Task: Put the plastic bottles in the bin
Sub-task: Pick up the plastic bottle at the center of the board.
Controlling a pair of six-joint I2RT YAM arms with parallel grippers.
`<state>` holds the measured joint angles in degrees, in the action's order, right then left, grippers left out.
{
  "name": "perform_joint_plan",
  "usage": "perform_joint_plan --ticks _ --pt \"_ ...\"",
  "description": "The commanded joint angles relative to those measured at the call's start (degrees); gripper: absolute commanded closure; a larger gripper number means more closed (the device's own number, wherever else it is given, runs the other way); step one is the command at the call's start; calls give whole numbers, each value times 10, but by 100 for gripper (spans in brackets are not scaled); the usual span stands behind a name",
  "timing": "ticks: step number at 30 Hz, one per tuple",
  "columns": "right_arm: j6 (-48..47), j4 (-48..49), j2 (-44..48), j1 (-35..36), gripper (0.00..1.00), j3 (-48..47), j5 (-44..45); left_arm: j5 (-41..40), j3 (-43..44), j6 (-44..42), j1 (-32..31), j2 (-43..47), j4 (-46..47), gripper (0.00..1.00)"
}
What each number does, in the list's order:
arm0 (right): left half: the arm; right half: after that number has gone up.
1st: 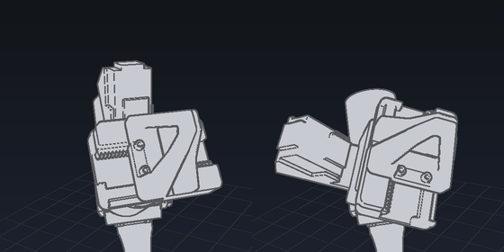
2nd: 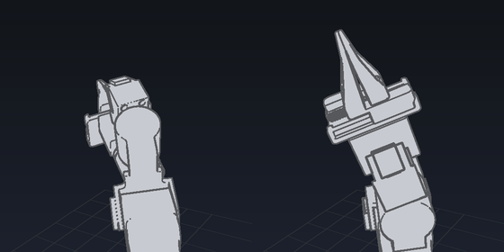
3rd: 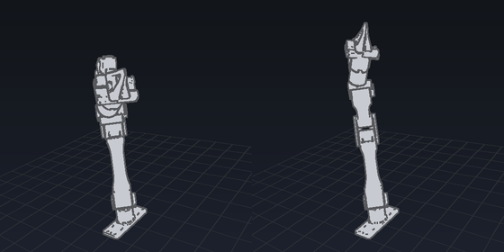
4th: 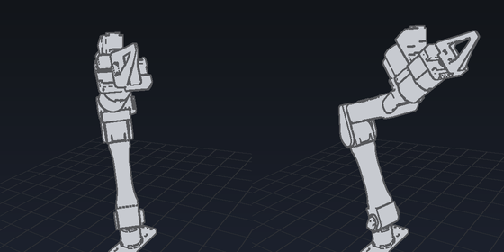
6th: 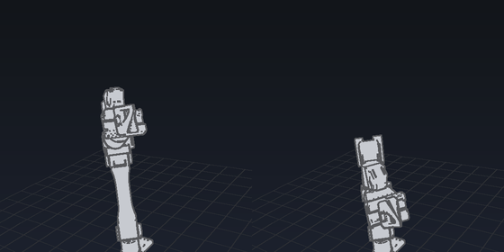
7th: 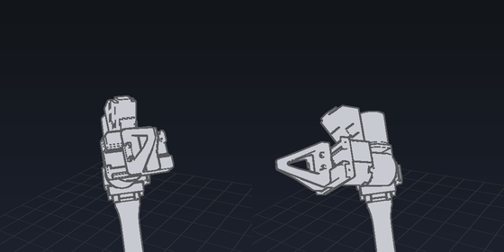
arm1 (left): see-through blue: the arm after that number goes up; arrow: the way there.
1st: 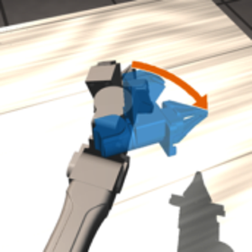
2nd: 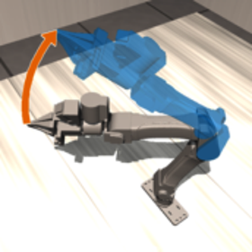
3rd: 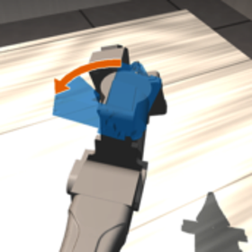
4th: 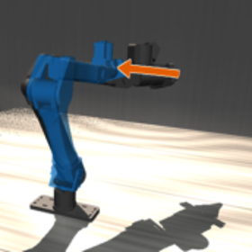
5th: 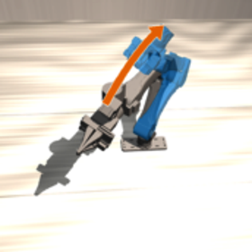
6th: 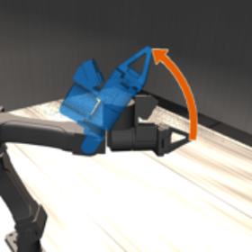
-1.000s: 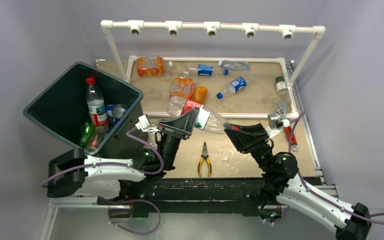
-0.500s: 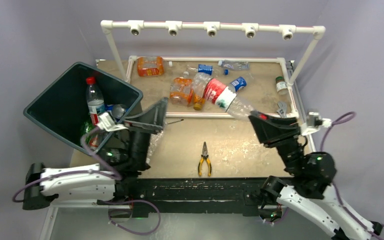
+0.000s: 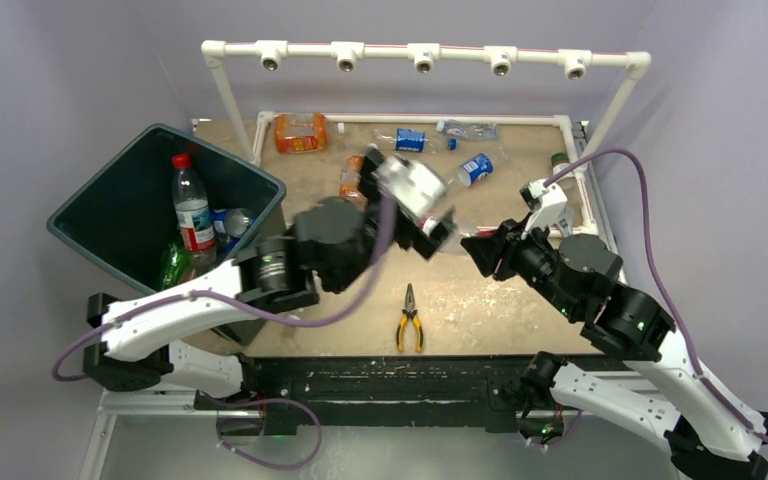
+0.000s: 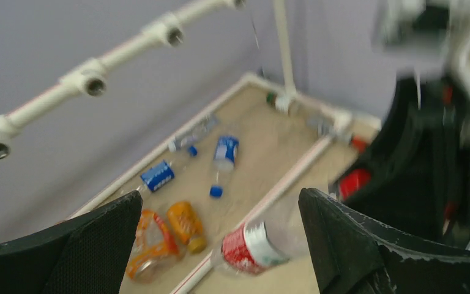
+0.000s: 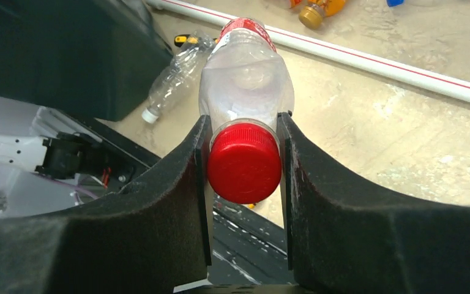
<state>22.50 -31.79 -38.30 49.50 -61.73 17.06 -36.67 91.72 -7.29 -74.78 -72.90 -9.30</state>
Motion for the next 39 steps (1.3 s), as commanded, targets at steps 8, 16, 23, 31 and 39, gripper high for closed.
perform_joint_plan --ticks 8,16,23,31,39 --pt "-76 -91 -10 1 100 -112 -103 260 -53 -281 -12 5 -231 1" --pt "-80 -88 -12 0 100 -118 -169 281 -63 -326 -12 -16 -211 1" --pt "-78 -67 -12 1 100 -119 -231 283 -78 -333 -12 -38 -187 3" --pt "-76 -48 -7 1 100 -109 -253 266 -95 -315 -11 -37 -174 23" --pt "-75 -42 -1 1 100 -106 -257 265 -103 -306 -12 -40 -166 34"
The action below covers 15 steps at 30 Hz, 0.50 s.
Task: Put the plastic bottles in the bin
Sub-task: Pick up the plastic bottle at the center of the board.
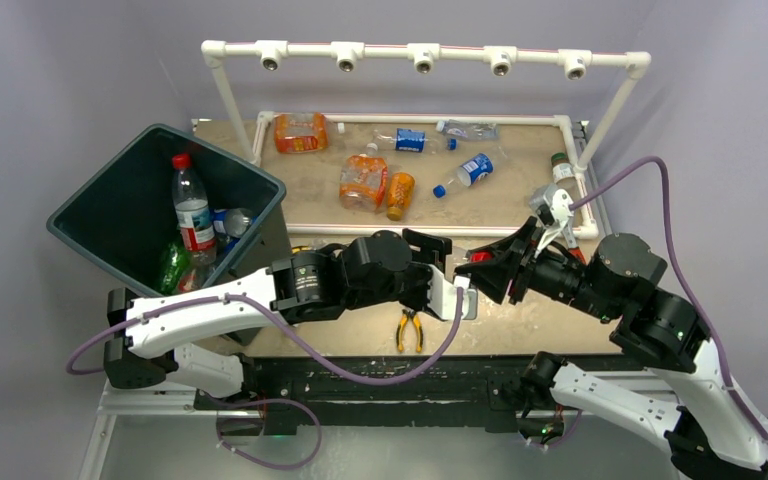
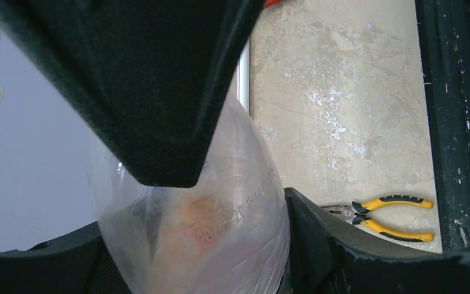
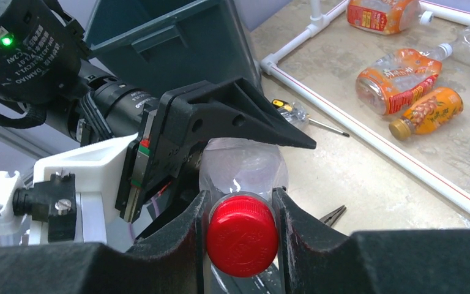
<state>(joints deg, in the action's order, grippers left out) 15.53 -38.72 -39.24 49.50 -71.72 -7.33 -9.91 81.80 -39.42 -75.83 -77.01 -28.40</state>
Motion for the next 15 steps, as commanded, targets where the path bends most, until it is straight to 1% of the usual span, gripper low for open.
perform_joint_plan --ticks 1,3,4,5,6,7,8,10,11,13,15 --pt "-5 28 10 1 100 -7 -12 -3 -6 16 -1 2 29 36" --pt "-5 27 12 1 100 -8 -9 -3 -11 19 -1 6 41 42" --pt "-5 25 12 1 100 -8 -5 -4 -14 22 -1 9 47 43" --pt "-6 23 12 0 100 -7 1 -7 -16 25 -1 12 56 39" --pt "-6 23 13 1 100 -7 8 -10 -18 32 -1 17 64 30" --pt "-7 22 15 1 100 -5 16 -11 -18 40 -1 21 69 26" --pt "-7 23 18 1 100 -4 22 -10 -17 45 -1 25 71 23" --pt "-7 25 22 0 100 0 27 -7 -18 51 -1 34 70 21" --pt "-7 27 23 0 100 1 27 -7 -19 51 -1 37 71 21" --pt "-8 29 23 0 100 2 26 -12 -22 51 -1 42 71 24" --pt "-8 31 23 1 100 2 26 -17 -24 52 -1 43 69 33"
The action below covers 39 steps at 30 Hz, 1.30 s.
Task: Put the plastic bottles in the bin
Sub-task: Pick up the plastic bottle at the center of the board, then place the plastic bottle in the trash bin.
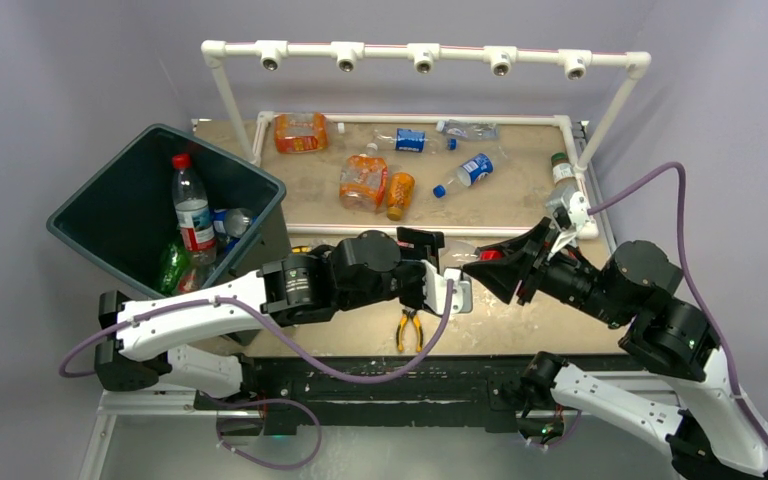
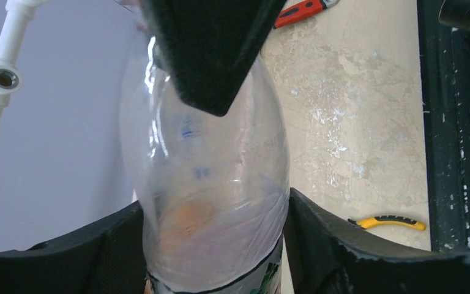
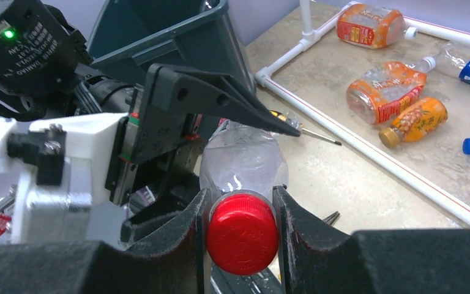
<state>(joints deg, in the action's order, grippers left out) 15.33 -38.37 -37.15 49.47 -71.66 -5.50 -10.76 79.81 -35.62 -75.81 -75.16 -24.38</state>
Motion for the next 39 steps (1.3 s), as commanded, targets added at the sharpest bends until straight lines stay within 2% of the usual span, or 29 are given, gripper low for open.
perform_joint_plan --ticks 1,6,9,11,12,13,16,17,21,24,27,29,31,33,34,35,39 --pt "-7 28 2 1 100 1 8 -12 -5 15 -1 25 28 37" --pt "-7 29 4 1 100 0 4 -22 -15 15 -1 26 36 57" --pt "-8 35 11 1 99 3 -2 -22 -21 16 -1 26 45 60" --pt "-10 47 23 1 66 7 -11 -24 -25 16 -1 29 53 61" --pt "-10 54 29 1 46 9 -18 -25 -26 17 -1 32 57 61" --pt "-8 59 34 1 31 9 -22 -27 -26 18 -1 35 61 61" --pt "-5 78 49 1 5 15 -33 -49 -25 26 -1 51 85 63" --pt "-4 88 57 1 2 20 -35 -63 -23 33 -1 58 94 65" --pt "4 154 108 1 1 63 -12 -166 6 74 -1 86 127 72" --pt "13 207 154 1 1 114 27 -291 49 105 -1 101 148 73" --pt "27 255 185 1 1 171 31 -412 103 106 -1 106 173 73" --pt "36 274 190 1 1 203 30 -500 140 73 -1 102 211 76" --pt "43 290 182 1 1 229 30 -595 163 -22 -1 86 293 77" --pt "54 308 172 1 1 254 27 -643 172 -121 6 73 386 77" --pt "60 319 167 1 1 266 19 -650 180 -139 14 68 415 77" --pt "65 331 162 0 1 278 12 -653 199 -121 24 62 404 77" --pt "82 376 149 1 1 310 -2 -599 308 67 162 15 152 75"
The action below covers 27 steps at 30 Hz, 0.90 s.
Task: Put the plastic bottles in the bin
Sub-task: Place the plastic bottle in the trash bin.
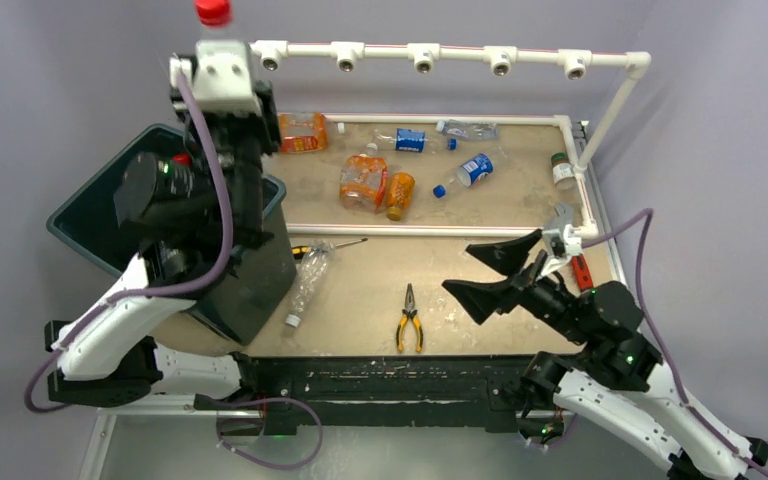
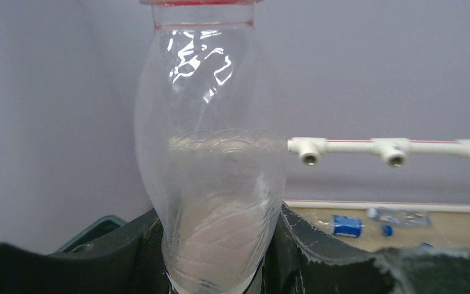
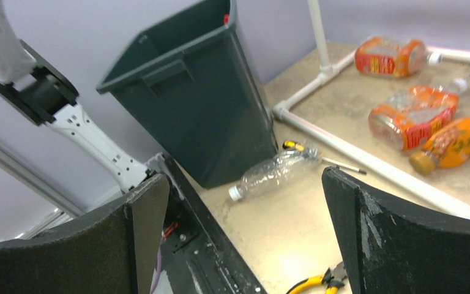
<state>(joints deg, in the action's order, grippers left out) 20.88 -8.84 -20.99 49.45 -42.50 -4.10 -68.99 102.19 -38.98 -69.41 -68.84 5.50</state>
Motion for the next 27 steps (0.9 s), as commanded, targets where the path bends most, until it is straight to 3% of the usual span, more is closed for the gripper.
perform_joint_plan --ticks 1,4,8,15,22,23,26,27 --pt "28 85 -16 1 1 22 -19 7 115 144 138 -70 -208 74" --pt "31 101 -20 1 1 29 -24 66 188 235 225 -127 -335 69" --pt "38 108 -9 1 1 38 -26 99 148 285 329 -122 -321 68" --pt "51 122 -6 1 1 63 -50 69 33 376 483 -84 -326 64" --pt "61 124 26 1 1 84 -58 -3 -97 375 565 -46 -265 57" --pt "61 121 31 1 1 84 -56 1 -119 380 576 -39 -260 53" --pt "57 110 43 1 1 87 -50 38 -137 443 596 -31 -295 17" --pt "55 106 46 1 1 89 -47 45 -137 456 596 -28 -303 11"
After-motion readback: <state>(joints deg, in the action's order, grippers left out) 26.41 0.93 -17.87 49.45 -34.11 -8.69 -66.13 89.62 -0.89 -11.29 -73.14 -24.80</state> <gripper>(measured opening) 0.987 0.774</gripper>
